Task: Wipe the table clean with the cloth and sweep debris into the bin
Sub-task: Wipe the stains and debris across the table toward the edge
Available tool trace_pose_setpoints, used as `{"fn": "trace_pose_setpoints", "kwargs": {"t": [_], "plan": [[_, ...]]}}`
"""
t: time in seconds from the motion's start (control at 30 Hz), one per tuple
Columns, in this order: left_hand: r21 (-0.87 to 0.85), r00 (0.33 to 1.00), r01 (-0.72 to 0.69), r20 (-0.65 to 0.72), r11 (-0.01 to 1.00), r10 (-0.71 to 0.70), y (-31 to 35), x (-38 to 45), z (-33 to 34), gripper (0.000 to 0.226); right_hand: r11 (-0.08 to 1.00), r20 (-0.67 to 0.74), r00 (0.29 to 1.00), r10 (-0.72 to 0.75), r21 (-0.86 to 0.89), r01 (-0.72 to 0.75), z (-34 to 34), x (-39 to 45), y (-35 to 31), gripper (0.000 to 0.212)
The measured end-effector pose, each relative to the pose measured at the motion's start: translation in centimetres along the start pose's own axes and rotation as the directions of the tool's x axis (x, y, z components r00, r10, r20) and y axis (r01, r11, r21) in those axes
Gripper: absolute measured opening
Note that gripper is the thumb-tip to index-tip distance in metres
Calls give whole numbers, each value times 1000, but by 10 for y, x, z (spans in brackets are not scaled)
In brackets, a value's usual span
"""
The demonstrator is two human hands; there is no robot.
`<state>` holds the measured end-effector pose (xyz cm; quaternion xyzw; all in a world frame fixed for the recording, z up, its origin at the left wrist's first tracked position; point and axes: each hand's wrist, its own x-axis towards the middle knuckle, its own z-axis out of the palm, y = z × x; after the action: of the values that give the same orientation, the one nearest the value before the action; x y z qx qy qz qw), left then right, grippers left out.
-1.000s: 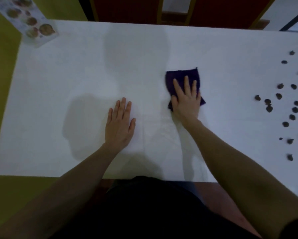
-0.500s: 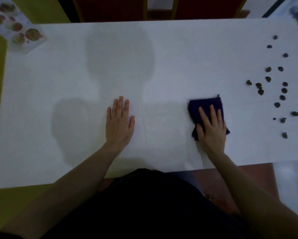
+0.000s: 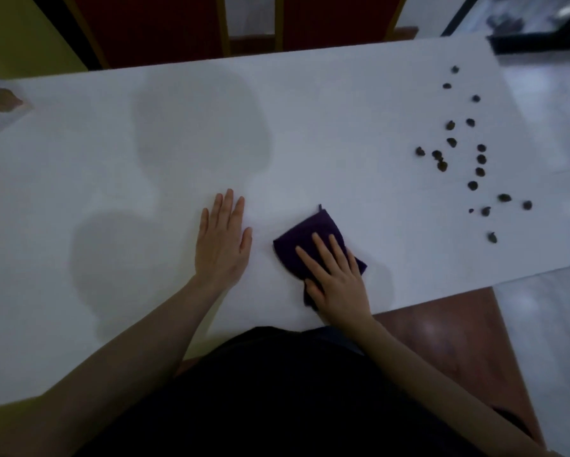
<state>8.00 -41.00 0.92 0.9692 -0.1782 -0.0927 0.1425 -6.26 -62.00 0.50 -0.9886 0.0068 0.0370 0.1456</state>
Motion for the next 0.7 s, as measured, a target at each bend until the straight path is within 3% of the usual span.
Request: {"fn": "trace_pose_setpoints", "kwargs": {"t": [0.27, 0.7], "plan": [[-12, 991, -130, 19, 991, 131, 89, 32, 18, 62, 998, -11, 999, 49, 37, -48, -29, -35, 105, 56], [39, 995, -77, 69, 996, 75, 232, 56, 62, 69, 979, -86, 981, 175, 119, -164, -85, -40, 294, 55]]}}
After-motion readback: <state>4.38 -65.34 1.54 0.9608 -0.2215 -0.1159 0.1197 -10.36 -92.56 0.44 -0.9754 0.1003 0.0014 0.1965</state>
